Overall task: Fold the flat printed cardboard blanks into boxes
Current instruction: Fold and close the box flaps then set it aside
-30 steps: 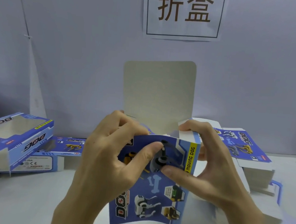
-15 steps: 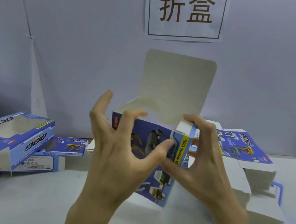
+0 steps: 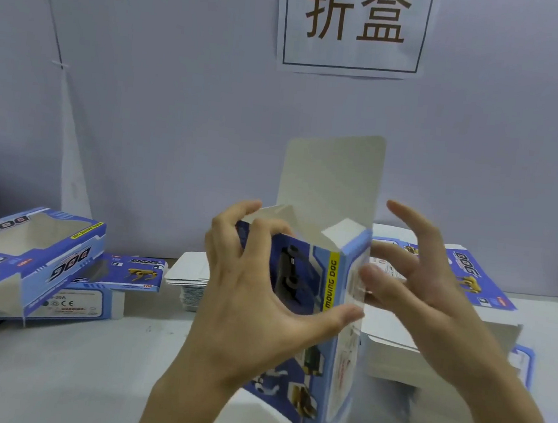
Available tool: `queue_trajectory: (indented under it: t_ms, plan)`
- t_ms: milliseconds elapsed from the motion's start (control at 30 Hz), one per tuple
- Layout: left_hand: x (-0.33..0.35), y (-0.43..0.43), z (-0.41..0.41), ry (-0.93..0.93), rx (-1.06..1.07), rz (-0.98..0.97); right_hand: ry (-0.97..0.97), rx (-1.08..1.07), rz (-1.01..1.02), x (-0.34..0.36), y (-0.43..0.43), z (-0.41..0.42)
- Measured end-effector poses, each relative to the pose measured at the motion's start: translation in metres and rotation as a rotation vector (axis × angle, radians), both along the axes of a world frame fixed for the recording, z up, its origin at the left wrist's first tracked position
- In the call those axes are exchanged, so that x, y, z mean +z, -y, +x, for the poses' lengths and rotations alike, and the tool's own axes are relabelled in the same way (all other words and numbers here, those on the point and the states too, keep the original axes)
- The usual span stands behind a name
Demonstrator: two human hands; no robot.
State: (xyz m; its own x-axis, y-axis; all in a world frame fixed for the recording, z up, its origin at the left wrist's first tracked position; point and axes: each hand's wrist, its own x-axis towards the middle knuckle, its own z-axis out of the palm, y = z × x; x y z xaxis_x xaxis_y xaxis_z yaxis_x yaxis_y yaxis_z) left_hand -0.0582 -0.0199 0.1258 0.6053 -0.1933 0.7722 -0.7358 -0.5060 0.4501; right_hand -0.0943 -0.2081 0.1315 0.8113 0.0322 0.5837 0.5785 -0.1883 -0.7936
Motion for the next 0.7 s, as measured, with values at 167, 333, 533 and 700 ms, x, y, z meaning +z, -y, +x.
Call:
queue_trajectory:
  t_ms: [167,333,533,700]
  plan:
    - [0.0,-0.004,0.007,0.294,0.047,0.205,0.109,-0.109,0.208,0.002,-0.008,0.009]
    - [-0.001,-0.006,0.007,0.344,-0.037,0.278,0.197,-0.364,0.327,0.002,-0.001,0.01]
    - [-0.005,0.002,0.001,0.327,-0.09,0.265,0.306,-0.565,0.14,-0.003,0.006,0.008]
    - [-0.002,-0.004,0.001,0.292,-0.066,0.271,0.376,-0.591,0.096,-0.004,0.008,0.008]
